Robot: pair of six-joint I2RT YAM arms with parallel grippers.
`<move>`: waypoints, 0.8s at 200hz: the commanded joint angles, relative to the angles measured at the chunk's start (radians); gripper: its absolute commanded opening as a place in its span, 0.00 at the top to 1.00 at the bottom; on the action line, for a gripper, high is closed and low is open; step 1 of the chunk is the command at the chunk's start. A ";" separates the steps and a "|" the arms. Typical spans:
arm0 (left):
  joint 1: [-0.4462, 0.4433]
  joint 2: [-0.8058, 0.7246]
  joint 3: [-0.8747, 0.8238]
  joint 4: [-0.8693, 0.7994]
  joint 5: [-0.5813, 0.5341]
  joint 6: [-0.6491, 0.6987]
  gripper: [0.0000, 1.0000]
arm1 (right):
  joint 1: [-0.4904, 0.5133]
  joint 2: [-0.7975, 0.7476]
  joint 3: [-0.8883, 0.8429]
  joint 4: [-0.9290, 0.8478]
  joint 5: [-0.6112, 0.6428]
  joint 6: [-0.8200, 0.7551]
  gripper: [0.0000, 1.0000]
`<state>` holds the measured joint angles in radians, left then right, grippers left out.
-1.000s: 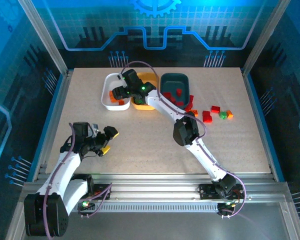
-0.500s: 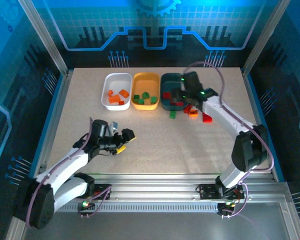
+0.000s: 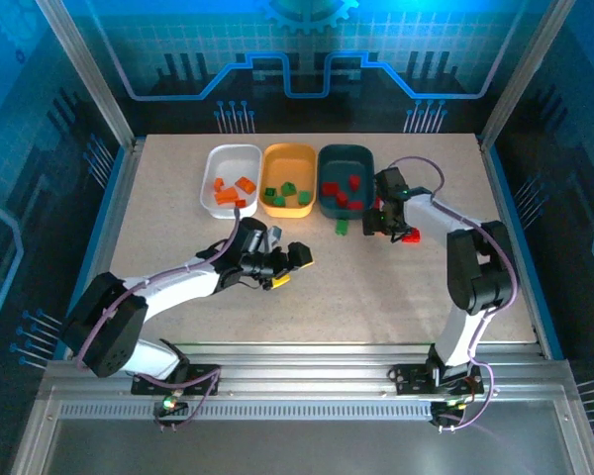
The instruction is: Sort the legos into containers by color
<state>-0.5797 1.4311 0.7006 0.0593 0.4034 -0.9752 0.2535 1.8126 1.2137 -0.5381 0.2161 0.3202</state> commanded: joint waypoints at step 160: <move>-0.007 -0.058 0.015 -0.070 -0.087 -0.012 0.01 | -0.103 0.217 0.232 -0.160 -0.126 -0.049 0.30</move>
<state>-0.5808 1.4155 0.7296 0.0116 0.3367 -0.9894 0.1738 2.0098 1.4399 -0.6567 0.1131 0.2863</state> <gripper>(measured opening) 0.990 0.706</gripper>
